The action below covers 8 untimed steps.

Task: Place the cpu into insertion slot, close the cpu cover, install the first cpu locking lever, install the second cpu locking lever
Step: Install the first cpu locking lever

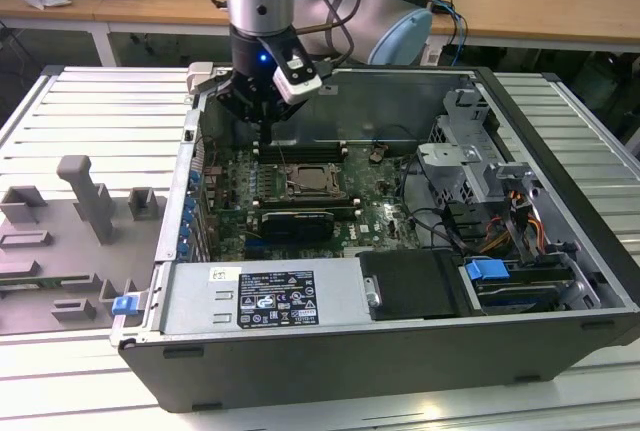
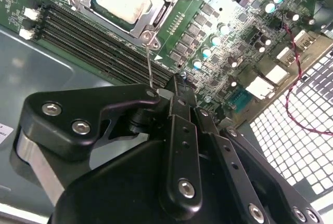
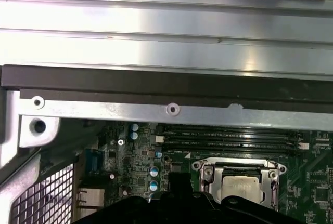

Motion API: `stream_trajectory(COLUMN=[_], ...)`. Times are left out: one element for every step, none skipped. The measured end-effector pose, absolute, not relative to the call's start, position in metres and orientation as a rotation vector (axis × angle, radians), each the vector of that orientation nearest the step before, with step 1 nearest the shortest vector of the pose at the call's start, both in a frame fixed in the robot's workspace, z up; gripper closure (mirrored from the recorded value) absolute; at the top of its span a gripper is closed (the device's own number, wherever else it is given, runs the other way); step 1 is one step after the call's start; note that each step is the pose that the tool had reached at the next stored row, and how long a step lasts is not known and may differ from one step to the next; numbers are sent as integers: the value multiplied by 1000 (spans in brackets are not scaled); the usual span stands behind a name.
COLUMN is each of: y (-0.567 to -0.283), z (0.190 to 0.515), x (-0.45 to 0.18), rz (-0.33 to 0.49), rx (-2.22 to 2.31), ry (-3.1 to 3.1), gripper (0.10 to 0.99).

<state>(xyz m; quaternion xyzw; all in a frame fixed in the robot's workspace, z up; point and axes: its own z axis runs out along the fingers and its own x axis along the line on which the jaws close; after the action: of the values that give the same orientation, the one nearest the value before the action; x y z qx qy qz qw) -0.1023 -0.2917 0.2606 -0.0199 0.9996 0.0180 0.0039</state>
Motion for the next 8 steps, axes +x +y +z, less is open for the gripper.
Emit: stream_trajectory(y=[-291, -291, -290, -290, -290, -290, -290, -290], z=[261, 261, 260, 260, 260, 260, 260, 259], x=[-101, -101, -99, -99, -97, -96, -93, -87], rz=[57, 56, 56, 57, 56, 56, 56, 57], rx=[-62, -62, -62, -62, -62, -62, -62, -62], ry=[3133, 3133, 3133, 3133, 3133, 3133, 3133, 3133], gripper=[980, 980, 980, 980, 980, 980, 980, 980])
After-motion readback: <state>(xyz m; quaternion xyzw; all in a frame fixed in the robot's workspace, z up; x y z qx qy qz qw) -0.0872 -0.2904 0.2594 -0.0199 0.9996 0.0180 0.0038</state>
